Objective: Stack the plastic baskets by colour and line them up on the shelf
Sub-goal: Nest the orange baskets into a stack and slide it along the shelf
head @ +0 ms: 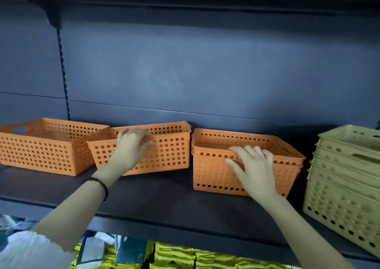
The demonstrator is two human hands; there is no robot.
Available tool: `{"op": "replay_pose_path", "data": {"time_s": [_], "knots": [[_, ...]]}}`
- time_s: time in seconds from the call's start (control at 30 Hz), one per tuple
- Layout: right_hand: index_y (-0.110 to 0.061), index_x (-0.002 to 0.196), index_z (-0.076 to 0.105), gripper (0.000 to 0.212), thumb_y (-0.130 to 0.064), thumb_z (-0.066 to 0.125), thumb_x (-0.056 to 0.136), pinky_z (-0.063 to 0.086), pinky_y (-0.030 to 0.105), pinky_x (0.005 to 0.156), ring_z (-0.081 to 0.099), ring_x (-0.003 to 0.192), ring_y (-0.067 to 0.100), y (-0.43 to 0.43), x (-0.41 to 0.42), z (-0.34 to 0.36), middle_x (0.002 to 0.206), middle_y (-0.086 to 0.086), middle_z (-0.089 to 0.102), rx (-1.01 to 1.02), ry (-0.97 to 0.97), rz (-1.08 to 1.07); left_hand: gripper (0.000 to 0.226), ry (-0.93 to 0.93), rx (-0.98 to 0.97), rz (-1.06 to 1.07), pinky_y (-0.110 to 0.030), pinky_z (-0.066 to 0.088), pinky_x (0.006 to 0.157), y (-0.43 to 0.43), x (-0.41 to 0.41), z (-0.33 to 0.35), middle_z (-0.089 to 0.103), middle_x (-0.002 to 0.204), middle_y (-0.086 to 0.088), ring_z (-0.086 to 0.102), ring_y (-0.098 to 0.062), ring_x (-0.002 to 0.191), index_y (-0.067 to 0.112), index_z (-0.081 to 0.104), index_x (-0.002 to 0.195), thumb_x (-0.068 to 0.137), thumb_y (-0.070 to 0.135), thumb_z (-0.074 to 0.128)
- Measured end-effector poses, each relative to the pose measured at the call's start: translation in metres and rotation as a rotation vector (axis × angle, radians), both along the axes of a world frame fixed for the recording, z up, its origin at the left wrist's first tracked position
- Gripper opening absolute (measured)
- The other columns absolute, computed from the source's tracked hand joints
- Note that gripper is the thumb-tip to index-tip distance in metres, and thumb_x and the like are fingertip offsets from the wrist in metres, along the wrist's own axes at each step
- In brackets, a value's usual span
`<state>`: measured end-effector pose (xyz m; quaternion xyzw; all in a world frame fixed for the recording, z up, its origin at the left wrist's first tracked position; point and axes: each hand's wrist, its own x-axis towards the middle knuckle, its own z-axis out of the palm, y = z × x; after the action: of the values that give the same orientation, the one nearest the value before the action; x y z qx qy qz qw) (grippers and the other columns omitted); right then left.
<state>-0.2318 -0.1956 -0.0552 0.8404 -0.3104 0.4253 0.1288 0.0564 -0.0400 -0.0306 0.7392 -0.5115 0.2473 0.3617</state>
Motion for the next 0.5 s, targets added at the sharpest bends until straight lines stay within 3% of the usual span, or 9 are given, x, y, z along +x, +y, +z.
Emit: {"op": "replay_pose_path", "data": {"time_s": [0.17, 0.33, 0.5], "knots": [[-0.023, 0.112, 0.069, 0.029, -0.034, 0.069, 0.085, 0.021, 0.030, 0.092, 0.058, 0.092, 0.020, -0.007, 0.000, 0.000, 0.093, -0.004, 0.067, 0.017, -0.064, 0.011, 0.015, -0.005, -0.231, -0.020, -0.044, 0.049, 0.082, -0.011, -0.008, 0.026, 0.072, 0.093, -0.019, 0.066, -0.038, 0.090, -0.001, 0.067, 0.092, 0.081, 0.008, 0.071], [-0.023, 0.107, 0.071, 0.026, -0.033, 0.071, 0.083, 0.016, 0.025, 0.088, 0.056, 0.089, 0.018, -0.008, 0.008, 0.000, 0.089, -0.007, 0.066, 0.026, -0.098, 0.041, 0.014, -0.102, -0.278, -0.056, -0.056, 0.047, 0.084, -0.006, 0.001, 0.043, 0.072, 0.091, -0.015, 0.066, -0.037, 0.089, 0.003, 0.069, 0.092, 0.080, 0.010, 0.071], [-0.025, 0.111, 0.070, 0.028, -0.035, 0.069, 0.085, 0.018, 0.027, 0.088, 0.054, 0.090, 0.016, 0.005, 0.032, 0.000, 0.090, -0.011, 0.063, 0.071, -0.092, 0.123, 0.017, -0.194, -0.396, -0.055, -0.049, 0.044, 0.086, 0.002, -0.009, 0.070, 0.072, 0.090, -0.017, 0.064, -0.036, 0.086, 0.002, 0.069, 0.091, 0.079, 0.013, 0.069]]}}
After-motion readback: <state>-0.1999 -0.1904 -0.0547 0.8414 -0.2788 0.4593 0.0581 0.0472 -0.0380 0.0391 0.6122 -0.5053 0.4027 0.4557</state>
